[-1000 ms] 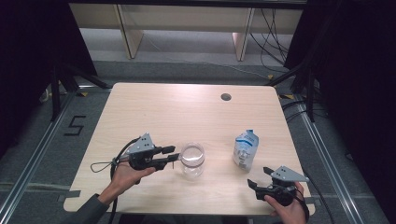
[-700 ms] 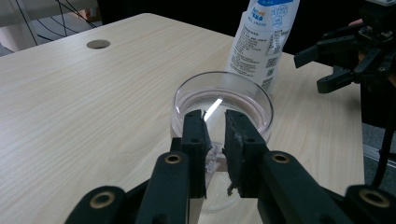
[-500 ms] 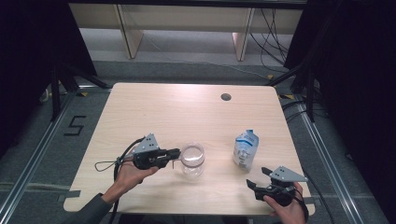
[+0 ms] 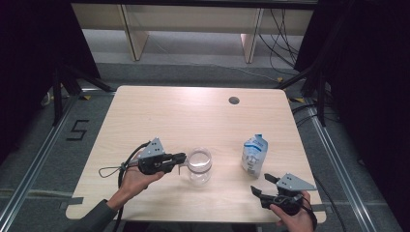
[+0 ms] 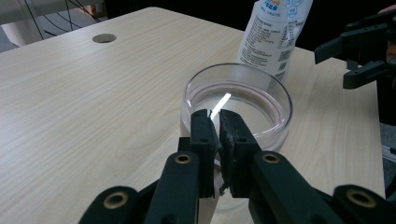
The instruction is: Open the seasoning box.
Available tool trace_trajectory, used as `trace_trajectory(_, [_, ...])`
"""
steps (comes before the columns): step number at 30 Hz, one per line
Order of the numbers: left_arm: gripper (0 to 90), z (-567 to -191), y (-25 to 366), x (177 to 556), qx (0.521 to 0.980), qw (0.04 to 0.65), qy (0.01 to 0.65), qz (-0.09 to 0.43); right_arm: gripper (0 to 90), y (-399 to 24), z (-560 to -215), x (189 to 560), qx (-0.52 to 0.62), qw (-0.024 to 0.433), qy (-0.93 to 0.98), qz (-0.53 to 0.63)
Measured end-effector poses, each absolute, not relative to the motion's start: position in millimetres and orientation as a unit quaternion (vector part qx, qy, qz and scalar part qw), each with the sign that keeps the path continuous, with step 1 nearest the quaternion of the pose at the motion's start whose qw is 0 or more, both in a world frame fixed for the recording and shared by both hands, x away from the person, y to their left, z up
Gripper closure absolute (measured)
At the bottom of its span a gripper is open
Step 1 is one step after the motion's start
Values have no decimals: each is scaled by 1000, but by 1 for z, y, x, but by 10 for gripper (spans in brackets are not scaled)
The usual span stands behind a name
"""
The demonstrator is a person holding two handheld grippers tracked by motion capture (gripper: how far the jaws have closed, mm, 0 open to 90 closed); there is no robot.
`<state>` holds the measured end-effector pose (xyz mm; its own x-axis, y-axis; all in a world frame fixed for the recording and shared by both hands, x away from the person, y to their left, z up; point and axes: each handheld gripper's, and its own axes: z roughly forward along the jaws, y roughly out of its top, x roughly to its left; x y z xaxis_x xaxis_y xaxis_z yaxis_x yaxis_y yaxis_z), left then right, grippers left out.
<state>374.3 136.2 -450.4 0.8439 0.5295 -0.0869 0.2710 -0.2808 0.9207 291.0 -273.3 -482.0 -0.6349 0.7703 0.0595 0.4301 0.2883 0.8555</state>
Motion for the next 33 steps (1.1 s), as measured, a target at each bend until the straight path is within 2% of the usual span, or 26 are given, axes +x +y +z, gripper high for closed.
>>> trace_trajectory(5, [838,-450,136,373,791,542,256,122,373,-259,-478,292,355,185,785,472])
trace_trajectory(9, [839,-450,137,372,792,539,258,121,422,-247,-476,296,340,165,790,483])
trace_trajectory(15, [844,-450,137,371,792,540,255,127,492,-230,-474,308,321,168,797,483])
trace_trajectory(16, [844,-450,137,371,793,540,254,127,506,-226,-473,307,333,156,796,481])
trace_trajectory(17, [844,-450,137,371,792,540,254,128,516,-224,-473,311,312,169,799,485])
trace_trajectory(20, [844,-450,137,370,794,538,254,129,524,-218,-472,313,308,160,802,487])
trace_trajectory(21, [838,-451,136,370,791,542,254,127,524,-214,-470,315,300,173,801,487])
trace_trajectory(26, [837,-449,136,368,797,534,251,132,525,-208,-469,317,295,164,805,488])
trace_trajectory(27, [839,-449,137,368,797,533,250,133,525,-208,-469,319,288,175,803,491])
trace_trajectory(28, [841,-449,137,368,795,535,253,132,525,-206,-469,317,304,160,800,493])
trace_trajectory(33, [844,-450,138,368,793,539,252,133,535,-206,-468,320,293,169,805,487])
